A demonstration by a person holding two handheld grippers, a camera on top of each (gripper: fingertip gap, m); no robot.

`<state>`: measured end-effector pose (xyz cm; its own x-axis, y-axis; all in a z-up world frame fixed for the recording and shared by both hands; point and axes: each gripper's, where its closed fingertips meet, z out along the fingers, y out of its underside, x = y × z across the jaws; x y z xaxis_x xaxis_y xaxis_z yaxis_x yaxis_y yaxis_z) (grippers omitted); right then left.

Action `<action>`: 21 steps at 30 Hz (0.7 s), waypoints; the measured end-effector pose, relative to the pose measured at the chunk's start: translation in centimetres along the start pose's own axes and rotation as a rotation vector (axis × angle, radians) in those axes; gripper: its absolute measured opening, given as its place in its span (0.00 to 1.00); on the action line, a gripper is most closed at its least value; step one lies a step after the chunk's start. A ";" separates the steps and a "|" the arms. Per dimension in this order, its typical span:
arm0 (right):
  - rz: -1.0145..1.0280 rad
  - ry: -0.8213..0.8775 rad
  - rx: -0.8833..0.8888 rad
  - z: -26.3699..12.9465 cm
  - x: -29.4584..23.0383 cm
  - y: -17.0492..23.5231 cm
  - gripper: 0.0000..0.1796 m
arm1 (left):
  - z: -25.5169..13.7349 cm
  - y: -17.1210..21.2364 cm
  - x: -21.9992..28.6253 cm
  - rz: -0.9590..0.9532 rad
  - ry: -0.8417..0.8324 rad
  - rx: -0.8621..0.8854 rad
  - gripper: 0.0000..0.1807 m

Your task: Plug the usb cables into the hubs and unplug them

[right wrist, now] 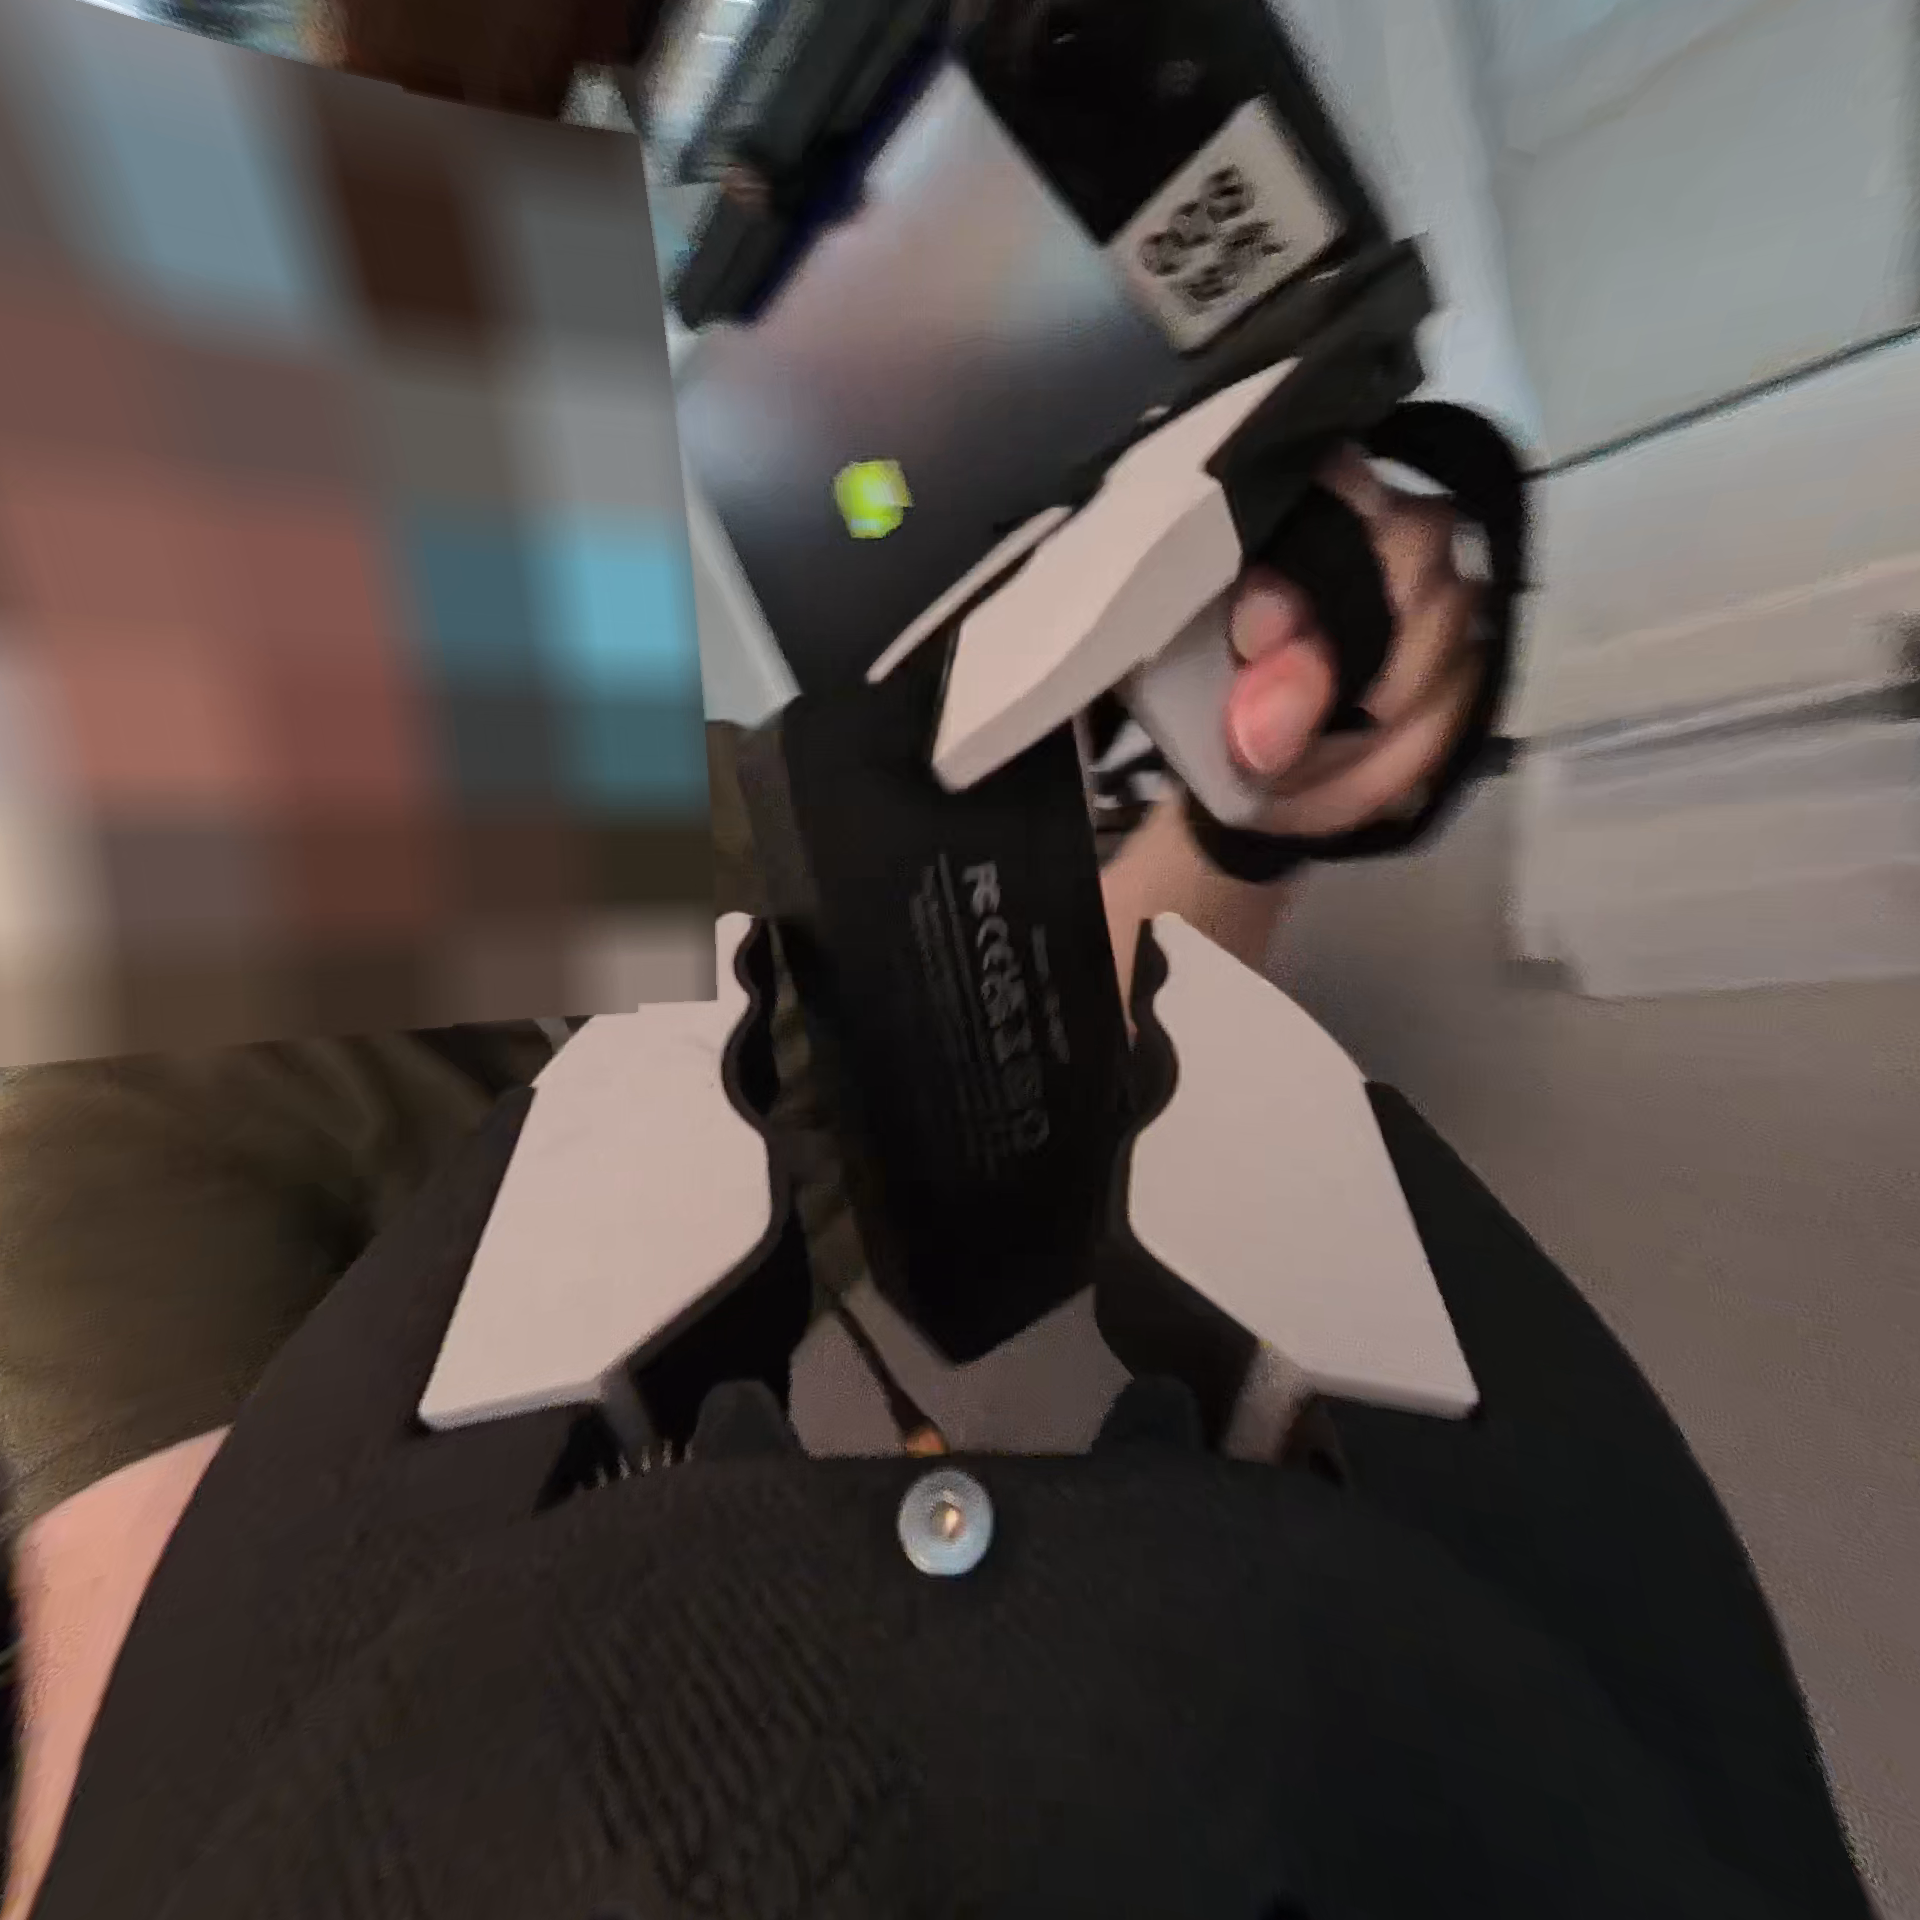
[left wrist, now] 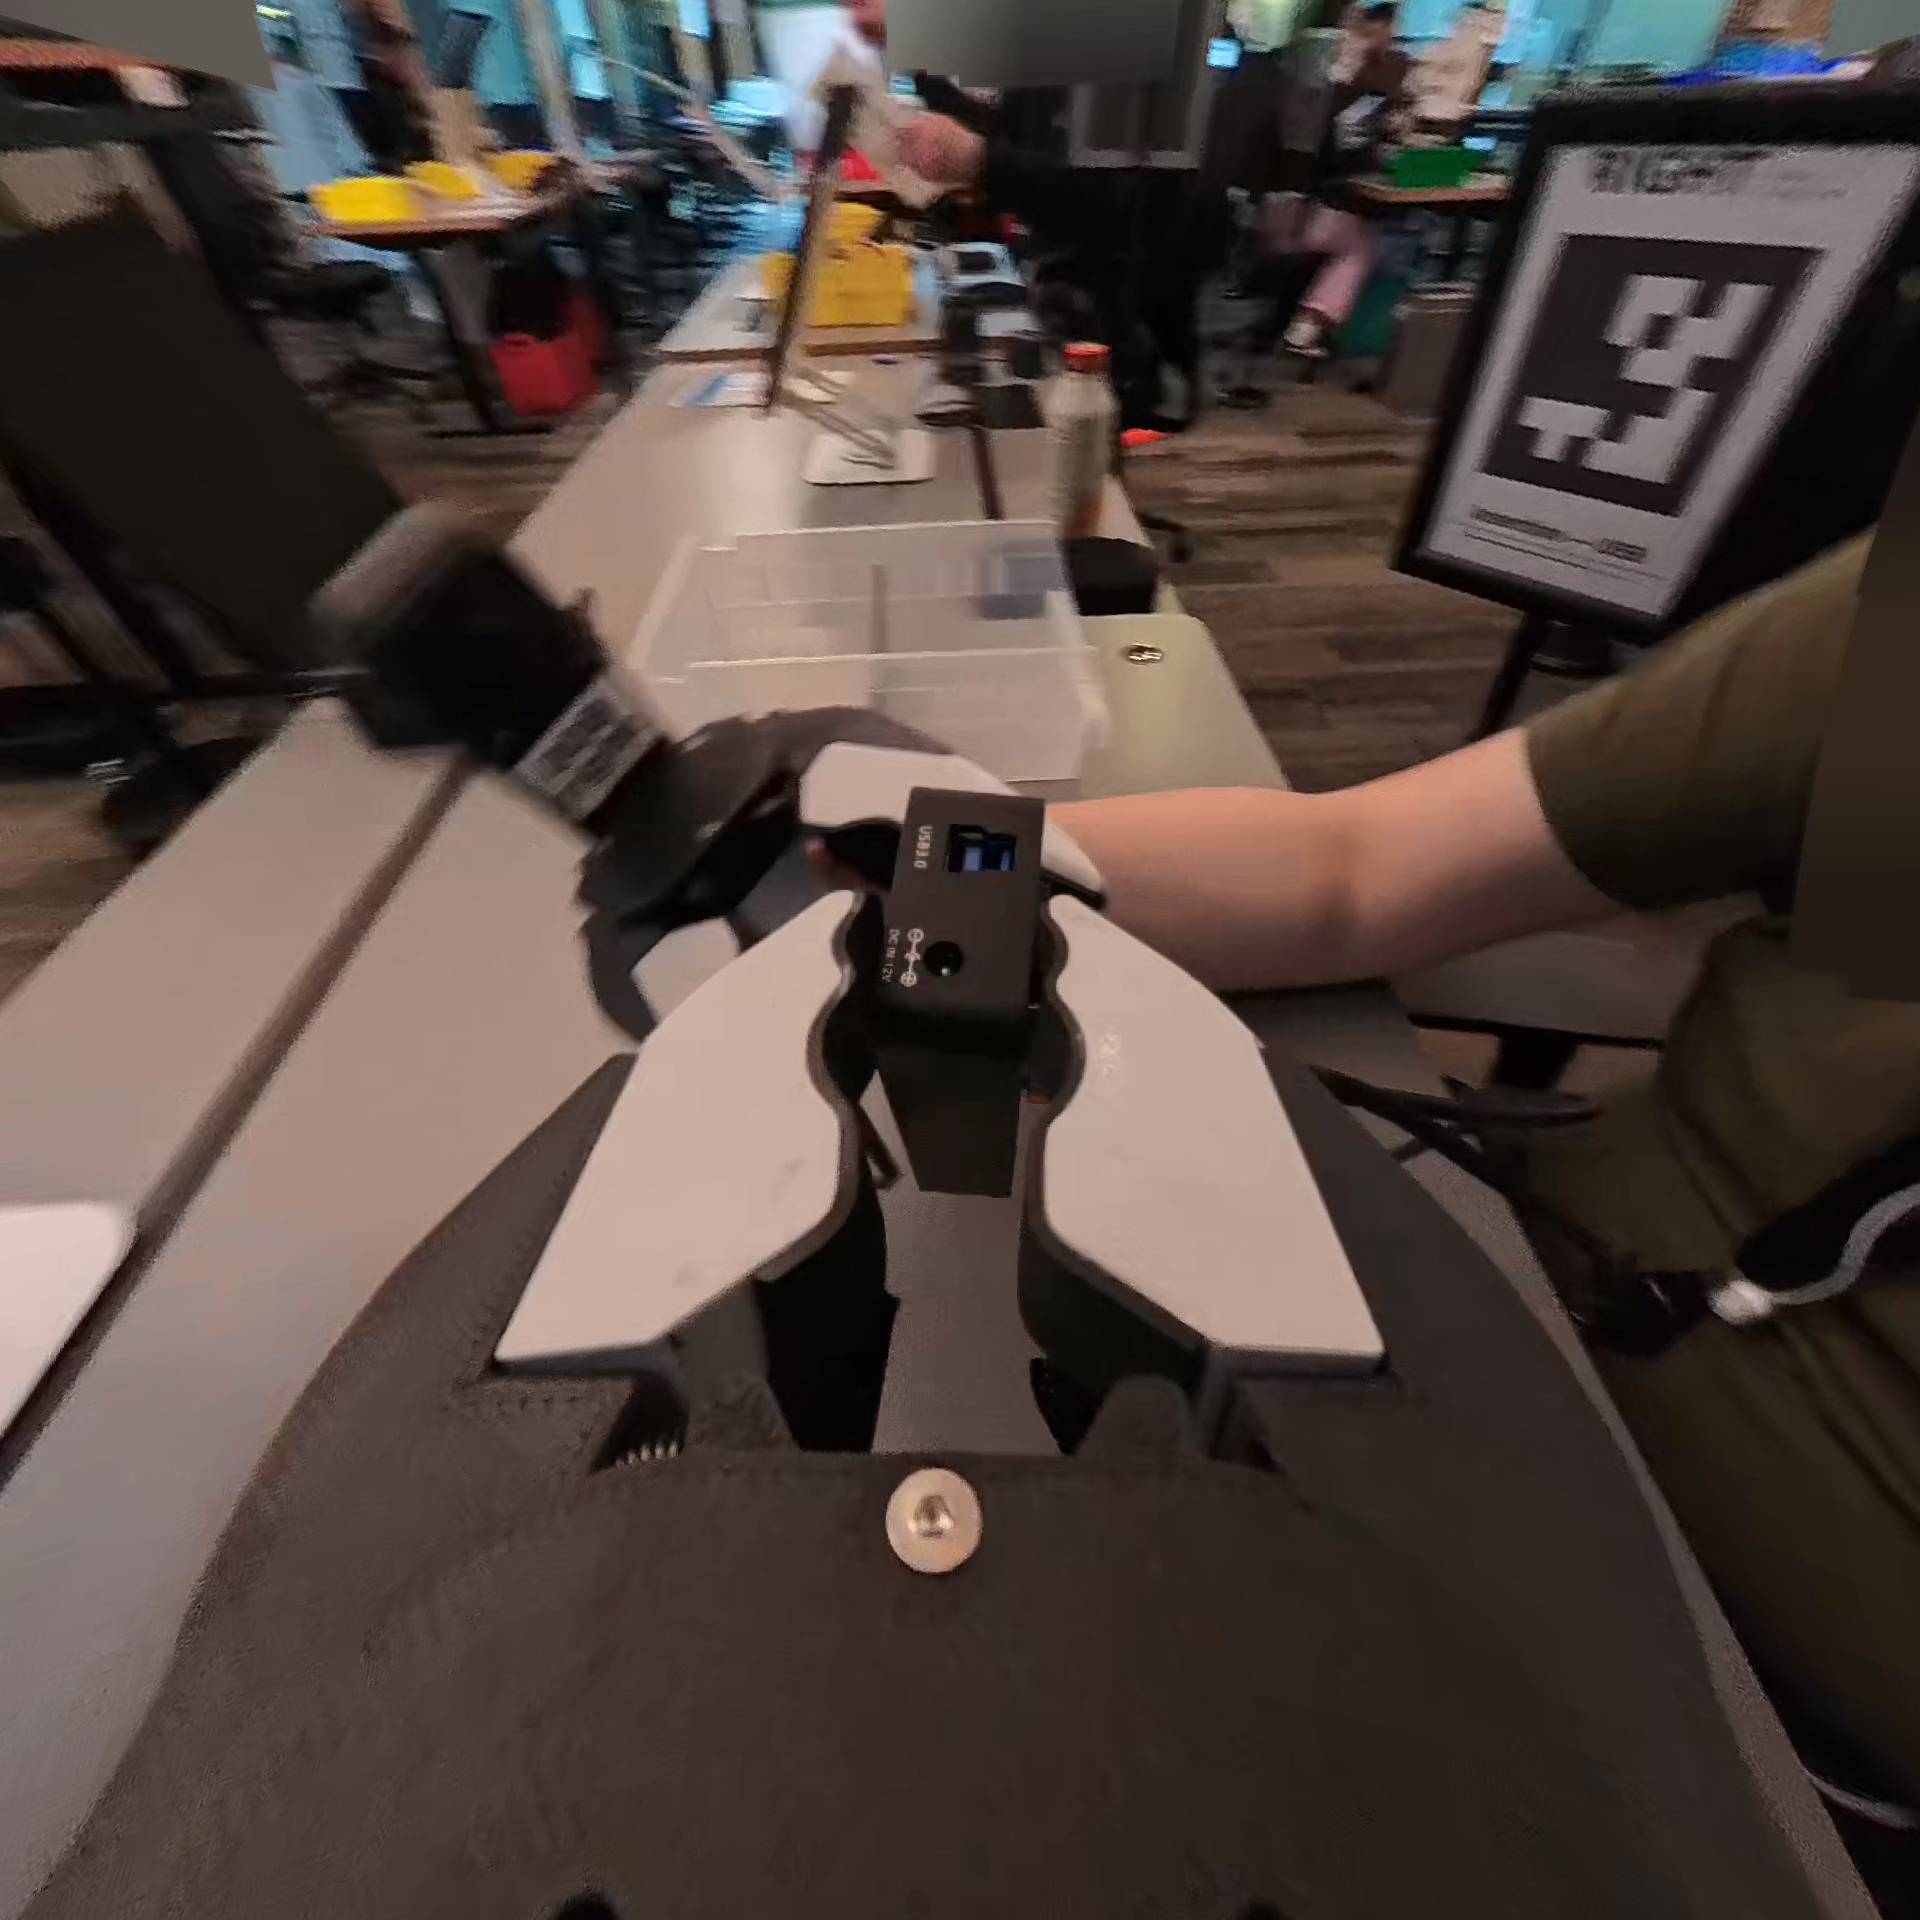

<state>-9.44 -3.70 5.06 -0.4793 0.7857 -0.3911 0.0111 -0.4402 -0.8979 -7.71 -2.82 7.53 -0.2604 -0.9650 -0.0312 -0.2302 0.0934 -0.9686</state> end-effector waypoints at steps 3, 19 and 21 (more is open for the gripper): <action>-0.147 0.374 -0.084 -2.0 3.0 -0.4 0.40 | -2.2 -0.1 -2.6 -0.083 -0.143 0.005 0.14; -0.197 0.448 0.066 -0.6 5.3 -2.8 0.14 | -8.9 -2.9 -6.0 -0.308 -0.224 0.356 0.35; -0.173 0.435 0.115 -0.8 5.3 -3.3 0.14 | -8.7 -1.6 -5.9 -0.326 -0.188 0.309 0.37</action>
<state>-11.30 2.31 5.82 -0.0539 0.9497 -0.3084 -0.1454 -0.3130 -0.9385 -13.98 4.90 11.39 -0.0405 -0.9621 0.2695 0.0248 -0.2707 -0.9624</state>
